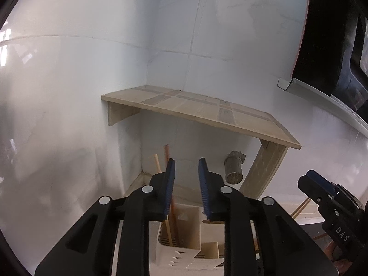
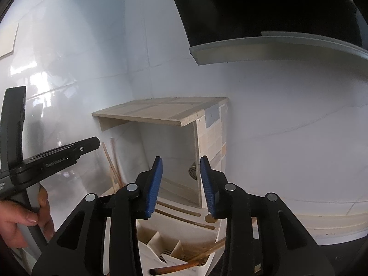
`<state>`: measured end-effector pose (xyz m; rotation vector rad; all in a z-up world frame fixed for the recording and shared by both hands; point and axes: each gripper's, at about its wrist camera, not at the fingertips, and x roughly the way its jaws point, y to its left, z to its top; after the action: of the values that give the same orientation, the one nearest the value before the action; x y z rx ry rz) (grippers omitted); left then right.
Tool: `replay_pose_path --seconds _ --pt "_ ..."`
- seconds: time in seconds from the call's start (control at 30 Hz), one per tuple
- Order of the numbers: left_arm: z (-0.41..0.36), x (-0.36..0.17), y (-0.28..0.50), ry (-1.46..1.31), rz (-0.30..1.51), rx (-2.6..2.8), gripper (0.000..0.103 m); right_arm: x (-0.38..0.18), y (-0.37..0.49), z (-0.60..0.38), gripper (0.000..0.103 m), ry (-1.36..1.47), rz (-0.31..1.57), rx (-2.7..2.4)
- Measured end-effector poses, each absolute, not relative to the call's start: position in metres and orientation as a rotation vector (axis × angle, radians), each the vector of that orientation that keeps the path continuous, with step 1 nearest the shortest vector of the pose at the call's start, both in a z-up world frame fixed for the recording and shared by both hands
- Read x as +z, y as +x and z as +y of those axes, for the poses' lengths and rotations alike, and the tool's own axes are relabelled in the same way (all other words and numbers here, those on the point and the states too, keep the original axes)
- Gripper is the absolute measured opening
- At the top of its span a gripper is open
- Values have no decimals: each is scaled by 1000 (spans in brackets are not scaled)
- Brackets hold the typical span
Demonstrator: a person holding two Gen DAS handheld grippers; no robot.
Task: Organize utensils
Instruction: 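Open both tools to release the chopsticks into the holder, then withdraw both tools back to the remaining chopsticks on the counter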
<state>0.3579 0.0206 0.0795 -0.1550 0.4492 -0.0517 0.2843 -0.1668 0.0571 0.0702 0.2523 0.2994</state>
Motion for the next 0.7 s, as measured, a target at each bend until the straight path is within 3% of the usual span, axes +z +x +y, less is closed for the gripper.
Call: replay_pose_path --seconds 0.17,0.3,0.37,0.7 --pt "25 80 347 -165 459 -43 30 60 275 -167 42 57 247 301" --pt "28 82 338 -171 472 -51 47 65 267 -171 52 59 239 297" --pt "30 83 334 -171 475 -45 48 67 261 -173 56 60 237 294" --pt "39 85 301 -141 497 -41 61 67 230 -177 58 55 252 262"
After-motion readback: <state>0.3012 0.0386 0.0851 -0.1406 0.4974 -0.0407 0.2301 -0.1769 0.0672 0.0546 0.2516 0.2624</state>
